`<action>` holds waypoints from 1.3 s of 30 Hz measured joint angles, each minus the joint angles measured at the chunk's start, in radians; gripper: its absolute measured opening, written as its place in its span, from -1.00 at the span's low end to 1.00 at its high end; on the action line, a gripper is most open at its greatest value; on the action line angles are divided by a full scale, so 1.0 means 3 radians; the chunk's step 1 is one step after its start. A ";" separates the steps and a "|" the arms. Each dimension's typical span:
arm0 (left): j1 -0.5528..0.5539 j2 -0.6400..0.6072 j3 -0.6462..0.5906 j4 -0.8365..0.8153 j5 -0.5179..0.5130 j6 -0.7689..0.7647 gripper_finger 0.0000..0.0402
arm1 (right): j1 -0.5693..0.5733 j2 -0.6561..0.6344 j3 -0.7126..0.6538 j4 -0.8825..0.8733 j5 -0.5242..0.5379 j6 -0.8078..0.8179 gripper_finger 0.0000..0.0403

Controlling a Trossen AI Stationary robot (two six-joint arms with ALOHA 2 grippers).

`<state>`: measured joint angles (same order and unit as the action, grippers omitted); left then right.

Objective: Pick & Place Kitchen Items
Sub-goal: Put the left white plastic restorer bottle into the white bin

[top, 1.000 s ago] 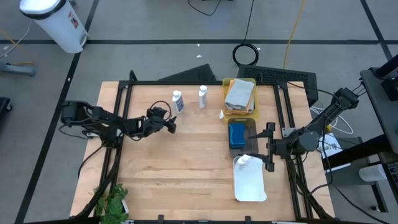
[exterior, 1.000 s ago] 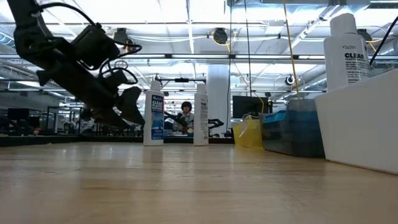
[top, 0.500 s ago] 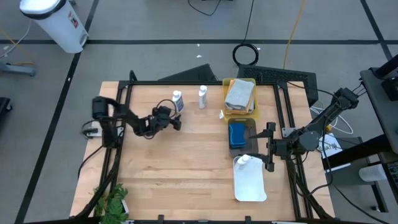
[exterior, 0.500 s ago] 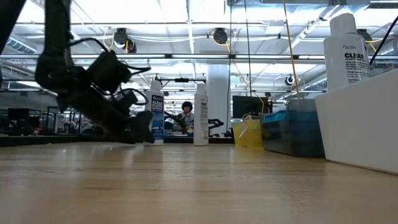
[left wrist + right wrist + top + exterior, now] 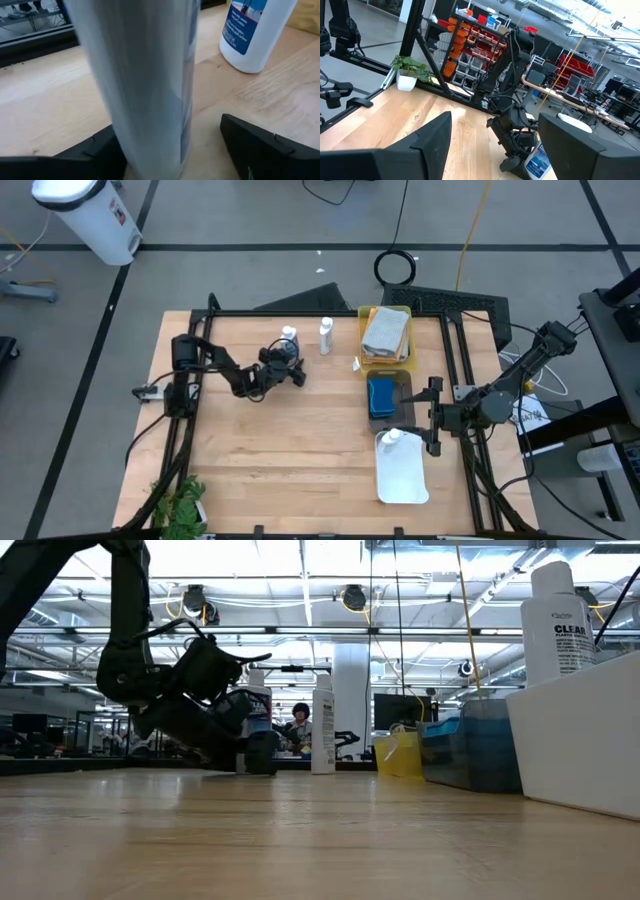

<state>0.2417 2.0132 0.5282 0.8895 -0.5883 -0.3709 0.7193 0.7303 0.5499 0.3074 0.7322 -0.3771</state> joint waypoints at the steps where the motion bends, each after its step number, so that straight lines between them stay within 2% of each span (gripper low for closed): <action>1: 0.0000 0.0001 0.0000 -0.0003 -0.0003 0.0002 0.49 | 0.0000 0.0000 0.0000 0.0002 -0.0001 0.0002 0.30; 9: -0.0052 0.0004 0.0001 -0.0016 0.0039 0.0018 0.25 | 0.0000 0.0001 0.0000 -0.0017 0.0000 0.0048 0.29; 20: -0.0098 0.0004 -0.0003 -0.0021 0.0059 0.0213 -0.26 | 0.0000 0.0001 0.0000 -0.0017 0.0000 0.0056 0.28; 23: -0.0100 0.0004 -0.0003 -0.0023 0.0042 0.0131 -0.28 | 0.0000 0.0001 0.0000 -0.0018 0.0000 0.0056 0.28; 30: -0.0100 0.0005 -0.0003 -0.0046 0.0052 0.0029 -0.11 | 0.0000 0.0001 0.0000 -0.0018 -0.0001 0.0056 0.28; 35: -0.0114 0.0003 -0.0006 -0.0030 0.0316 0.0447 -0.27 | 0.0000 0.0001 0.0000 -0.0019 -0.0001 0.0057 0.28; 39: -0.0180 0.0000 -0.0001 0.0014 0.0923 0.0776 -0.38 | 0.0000 0.0001 0.0000 -0.0019 -0.0001 0.0057 0.28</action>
<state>0.1877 2.0132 0.5278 0.8937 -0.3114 -0.1382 0.7193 0.7306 0.5499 0.3016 0.7319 -0.3600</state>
